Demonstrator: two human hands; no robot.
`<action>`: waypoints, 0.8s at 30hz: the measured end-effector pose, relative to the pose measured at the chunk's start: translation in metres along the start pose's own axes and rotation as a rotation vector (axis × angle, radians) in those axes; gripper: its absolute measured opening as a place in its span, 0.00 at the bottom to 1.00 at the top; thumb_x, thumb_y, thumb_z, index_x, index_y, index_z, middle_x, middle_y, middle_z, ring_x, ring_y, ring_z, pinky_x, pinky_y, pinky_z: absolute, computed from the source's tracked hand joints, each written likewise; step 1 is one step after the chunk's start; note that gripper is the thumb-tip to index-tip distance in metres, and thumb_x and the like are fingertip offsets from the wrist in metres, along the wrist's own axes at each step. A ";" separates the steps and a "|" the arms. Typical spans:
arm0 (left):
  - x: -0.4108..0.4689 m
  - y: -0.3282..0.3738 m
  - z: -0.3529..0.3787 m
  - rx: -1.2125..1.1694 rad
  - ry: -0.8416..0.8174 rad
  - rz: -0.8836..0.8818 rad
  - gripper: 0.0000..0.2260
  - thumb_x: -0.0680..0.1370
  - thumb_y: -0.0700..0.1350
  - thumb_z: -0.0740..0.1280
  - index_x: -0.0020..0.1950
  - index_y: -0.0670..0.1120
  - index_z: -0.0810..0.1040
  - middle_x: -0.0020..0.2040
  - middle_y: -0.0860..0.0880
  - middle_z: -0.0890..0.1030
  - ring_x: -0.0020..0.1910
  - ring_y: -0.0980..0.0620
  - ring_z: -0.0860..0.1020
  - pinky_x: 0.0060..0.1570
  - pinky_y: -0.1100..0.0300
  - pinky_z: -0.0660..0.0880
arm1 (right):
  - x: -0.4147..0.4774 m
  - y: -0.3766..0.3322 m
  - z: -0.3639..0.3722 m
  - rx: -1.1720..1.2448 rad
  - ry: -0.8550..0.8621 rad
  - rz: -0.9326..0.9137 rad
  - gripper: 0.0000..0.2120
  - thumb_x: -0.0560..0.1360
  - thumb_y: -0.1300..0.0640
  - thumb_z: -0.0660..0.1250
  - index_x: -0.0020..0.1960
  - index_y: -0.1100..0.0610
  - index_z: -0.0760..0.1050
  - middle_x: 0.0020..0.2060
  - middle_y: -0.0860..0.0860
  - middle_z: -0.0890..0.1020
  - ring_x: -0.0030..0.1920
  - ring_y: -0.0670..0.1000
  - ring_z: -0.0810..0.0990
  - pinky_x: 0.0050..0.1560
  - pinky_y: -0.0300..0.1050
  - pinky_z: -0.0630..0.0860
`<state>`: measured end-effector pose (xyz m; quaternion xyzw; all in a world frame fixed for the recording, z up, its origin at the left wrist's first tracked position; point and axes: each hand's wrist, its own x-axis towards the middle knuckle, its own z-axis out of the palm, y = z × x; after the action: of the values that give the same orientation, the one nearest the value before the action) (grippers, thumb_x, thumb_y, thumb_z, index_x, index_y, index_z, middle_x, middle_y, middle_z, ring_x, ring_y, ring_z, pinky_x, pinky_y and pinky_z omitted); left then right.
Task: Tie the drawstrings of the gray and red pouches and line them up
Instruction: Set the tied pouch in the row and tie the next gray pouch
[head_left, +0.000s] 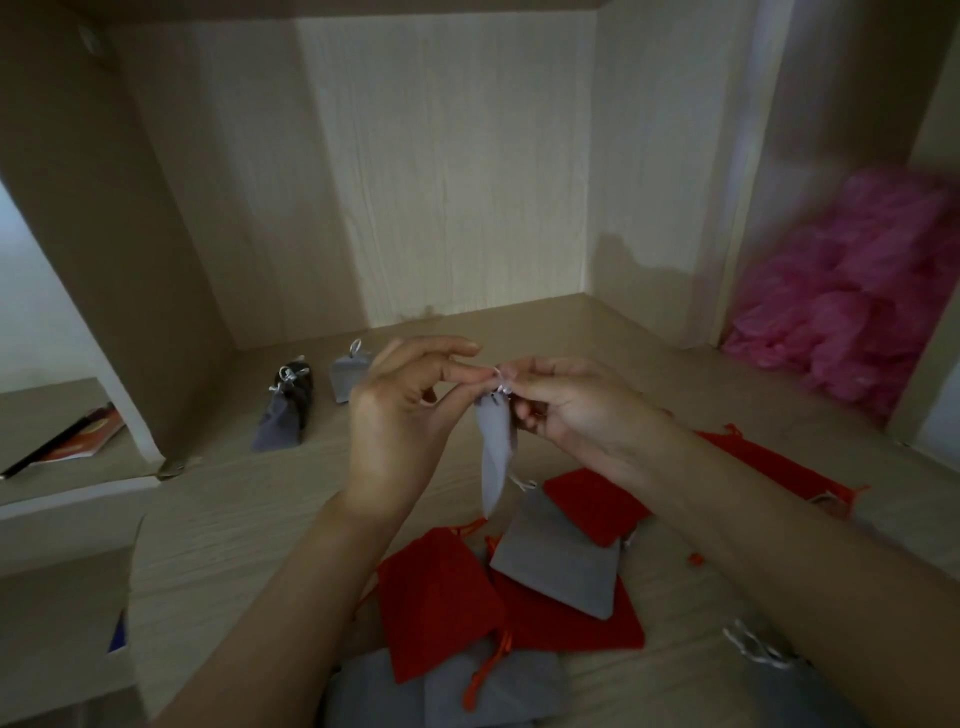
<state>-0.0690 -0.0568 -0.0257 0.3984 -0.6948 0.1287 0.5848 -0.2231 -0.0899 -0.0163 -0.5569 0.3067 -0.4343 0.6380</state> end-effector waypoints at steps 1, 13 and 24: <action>0.000 0.000 -0.001 -0.008 0.008 -0.020 0.03 0.70 0.42 0.73 0.39 0.43 0.84 0.43 0.52 0.82 0.44 0.59 0.77 0.43 0.71 0.70 | 0.001 0.001 0.001 0.009 0.017 -0.010 0.10 0.78 0.64 0.62 0.40 0.59 0.80 0.31 0.50 0.76 0.28 0.42 0.72 0.39 0.37 0.71; -0.002 0.018 0.013 -0.357 -0.050 -0.559 0.04 0.66 0.41 0.75 0.37 0.48 0.81 0.32 0.61 0.82 0.35 0.65 0.80 0.39 0.74 0.72 | 0.010 0.005 -0.002 0.268 0.215 -0.094 0.15 0.80 0.66 0.57 0.38 0.63 0.76 0.28 0.53 0.72 0.26 0.44 0.69 0.26 0.35 0.67; -0.007 0.016 0.020 -0.730 -0.087 -0.782 0.03 0.67 0.40 0.72 0.38 0.43 0.80 0.33 0.50 0.82 0.35 0.56 0.79 0.42 0.64 0.78 | 0.006 -0.005 -0.005 0.338 0.174 -0.087 0.10 0.79 0.65 0.60 0.40 0.62 0.75 0.28 0.51 0.78 0.28 0.43 0.77 0.29 0.33 0.74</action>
<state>-0.0943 -0.0566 -0.0330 0.4033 -0.5177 -0.3655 0.6601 -0.2258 -0.0973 -0.0121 -0.4149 0.2593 -0.5533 0.6742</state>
